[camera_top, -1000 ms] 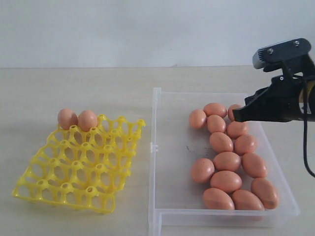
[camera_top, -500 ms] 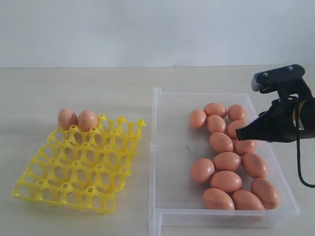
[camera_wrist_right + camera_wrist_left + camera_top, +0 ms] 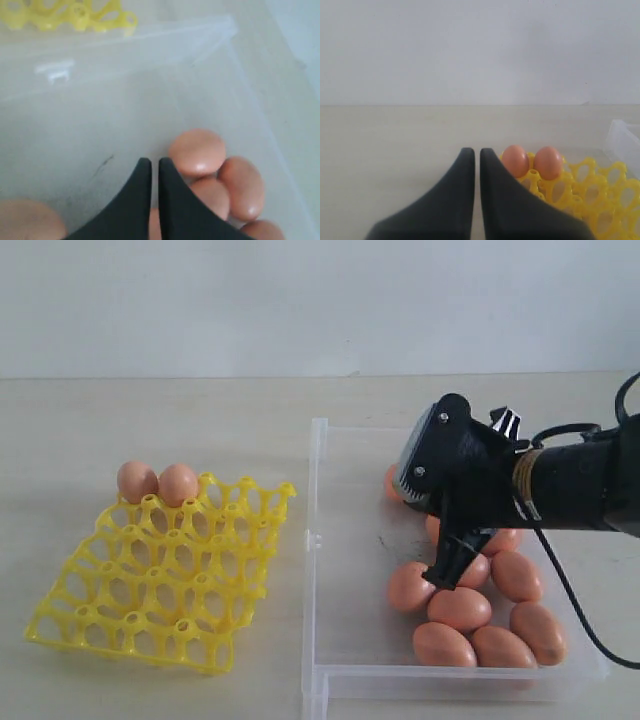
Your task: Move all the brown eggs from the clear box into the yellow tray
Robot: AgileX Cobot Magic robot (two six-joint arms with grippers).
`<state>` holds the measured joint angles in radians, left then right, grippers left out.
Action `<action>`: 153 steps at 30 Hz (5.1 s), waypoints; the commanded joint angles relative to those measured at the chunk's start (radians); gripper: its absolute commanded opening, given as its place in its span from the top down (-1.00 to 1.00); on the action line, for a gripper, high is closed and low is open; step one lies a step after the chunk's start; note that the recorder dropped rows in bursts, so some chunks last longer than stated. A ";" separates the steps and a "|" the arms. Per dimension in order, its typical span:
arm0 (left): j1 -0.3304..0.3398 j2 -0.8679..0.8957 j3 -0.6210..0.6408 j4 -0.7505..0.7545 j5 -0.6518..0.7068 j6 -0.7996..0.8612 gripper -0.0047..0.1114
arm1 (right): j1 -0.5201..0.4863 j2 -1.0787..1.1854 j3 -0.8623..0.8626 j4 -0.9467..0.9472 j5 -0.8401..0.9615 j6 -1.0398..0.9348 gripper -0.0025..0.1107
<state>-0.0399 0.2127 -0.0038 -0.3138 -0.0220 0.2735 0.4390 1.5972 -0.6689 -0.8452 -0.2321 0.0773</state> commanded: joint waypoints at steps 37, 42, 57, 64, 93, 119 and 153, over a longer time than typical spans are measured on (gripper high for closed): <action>-0.005 0.003 0.004 -0.005 -0.011 0.005 0.85 | -0.018 0.299 -0.633 0.941 1.402 -0.821 0.07; -0.005 0.003 0.004 -0.005 -0.011 0.005 0.85 | 0.023 0.299 -0.563 0.902 1.247 -0.929 0.22; -0.005 0.003 0.004 -0.005 -0.011 0.005 0.85 | 0.040 0.299 -0.547 0.893 1.183 -0.981 0.22; -0.005 0.003 0.004 -0.005 -0.013 0.005 0.85 | 0.040 0.299 -0.547 0.895 1.146 -0.718 -0.14; -0.005 0.003 0.004 -0.005 -0.012 0.005 0.85 | 0.040 0.299 -0.547 0.881 1.313 0.027 -0.14; -0.005 0.003 0.004 -0.005 -0.013 0.005 0.85 | 0.040 0.299 -0.469 0.769 1.203 0.019 -0.13; -0.005 0.003 0.004 -0.005 -0.012 0.005 0.85 | 0.049 0.250 0.036 0.923 -0.243 0.020 0.96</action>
<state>-0.0399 0.2127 -0.0038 -0.3138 -0.0220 0.2735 0.4853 1.8640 -0.7379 0.0739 -0.2221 0.0566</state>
